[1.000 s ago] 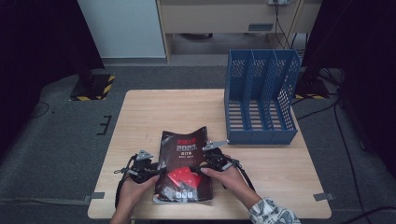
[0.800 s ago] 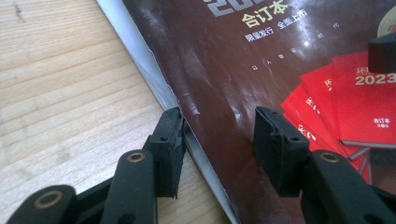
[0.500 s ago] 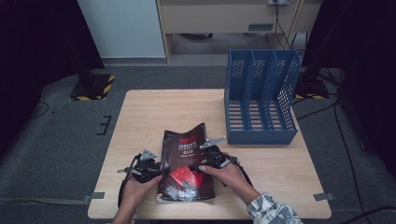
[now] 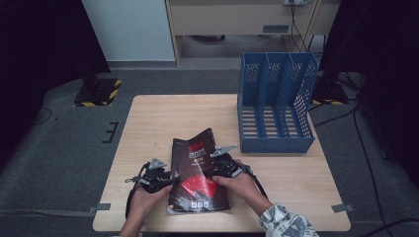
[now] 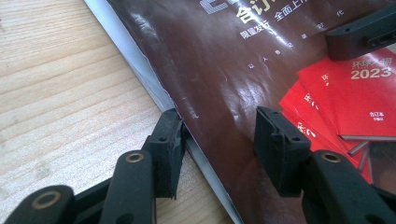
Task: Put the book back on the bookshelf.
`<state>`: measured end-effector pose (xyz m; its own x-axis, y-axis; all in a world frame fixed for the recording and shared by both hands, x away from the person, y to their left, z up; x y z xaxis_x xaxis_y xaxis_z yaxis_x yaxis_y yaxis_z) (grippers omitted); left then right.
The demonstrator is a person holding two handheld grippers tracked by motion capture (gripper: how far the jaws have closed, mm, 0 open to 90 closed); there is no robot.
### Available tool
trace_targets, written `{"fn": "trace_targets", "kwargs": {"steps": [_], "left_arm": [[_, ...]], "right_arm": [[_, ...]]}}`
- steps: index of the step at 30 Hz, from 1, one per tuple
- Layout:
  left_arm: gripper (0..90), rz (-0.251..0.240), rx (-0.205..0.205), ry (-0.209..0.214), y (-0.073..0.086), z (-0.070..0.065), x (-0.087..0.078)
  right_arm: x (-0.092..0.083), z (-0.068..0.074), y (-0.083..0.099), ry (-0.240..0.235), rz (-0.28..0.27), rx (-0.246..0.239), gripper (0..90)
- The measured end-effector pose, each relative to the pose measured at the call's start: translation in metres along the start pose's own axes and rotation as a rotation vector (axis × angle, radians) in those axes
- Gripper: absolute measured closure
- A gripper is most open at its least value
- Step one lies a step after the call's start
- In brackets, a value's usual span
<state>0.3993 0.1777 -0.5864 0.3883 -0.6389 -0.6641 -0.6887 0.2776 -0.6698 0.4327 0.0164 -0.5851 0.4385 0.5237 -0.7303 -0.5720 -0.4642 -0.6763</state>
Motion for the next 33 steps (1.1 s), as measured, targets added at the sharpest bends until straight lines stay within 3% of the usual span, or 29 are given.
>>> {"fn": "trace_targets", "kwargs": {"steps": [5,8,13,16,20,22,26,27,33], "left_arm": [[52.6,0.001,0.002,-0.003,-0.001,0.0,0.001],[52.3,0.0,0.004,0.0,-0.001,0.0,0.001],[50.4,-0.006,0.006,0.016,-0.002,-0.001,0.003],[41.9,-0.026,-0.009,0.028,-0.004,0.0,0.005],[29.4,-0.039,-0.005,0.023,-0.006,0.0,0.006],[23.1,-0.053,-0.03,0.021,-0.007,0.002,0.005],[16.0,-0.061,-0.053,0.066,-0.007,0.002,0.002],[16.0,-0.061,-0.056,0.089,-0.008,0.0,0.002],[15.9,-0.036,-0.056,0.129,-0.007,-0.005,0.003]], "right_arm": [[0.001,0.002,-0.001,-0.017,0.028,-0.004,60.6],[0.0,0.001,-0.003,-0.005,0.024,-0.024,66.4],[-0.002,-0.003,-0.007,0.015,-0.003,-0.005,78.1],[-0.005,-0.004,-0.012,0.013,-0.033,-0.001,81.3],[-0.01,-0.002,-0.019,0.021,-0.059,-0.035,82.6],[-0.012,-0.001,-0.022,0.02,-0.071,-0.044,83.0],[-0.02,0.001,-0.031,0.021,-0.094,-0.07,84.2],[-0.023,0.001,-0.033,0.02,-0.104,-0.076,84.5],[-0.039,0.003,-0.048,0.022,-0.151,-0.118,86.1]]}}
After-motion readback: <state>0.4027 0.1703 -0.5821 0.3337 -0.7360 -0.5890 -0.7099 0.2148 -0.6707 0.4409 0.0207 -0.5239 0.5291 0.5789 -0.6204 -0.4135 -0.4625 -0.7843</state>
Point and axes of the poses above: each handheld gripper's, and its own axes: x roughly forward along the jaws, y roughly out of its underside, z roughly to its left, the point moved 9 cm from there along x, roughly forward along the jaws, and after that the axes turned 12 degrees about y, right-handed, at the moved point
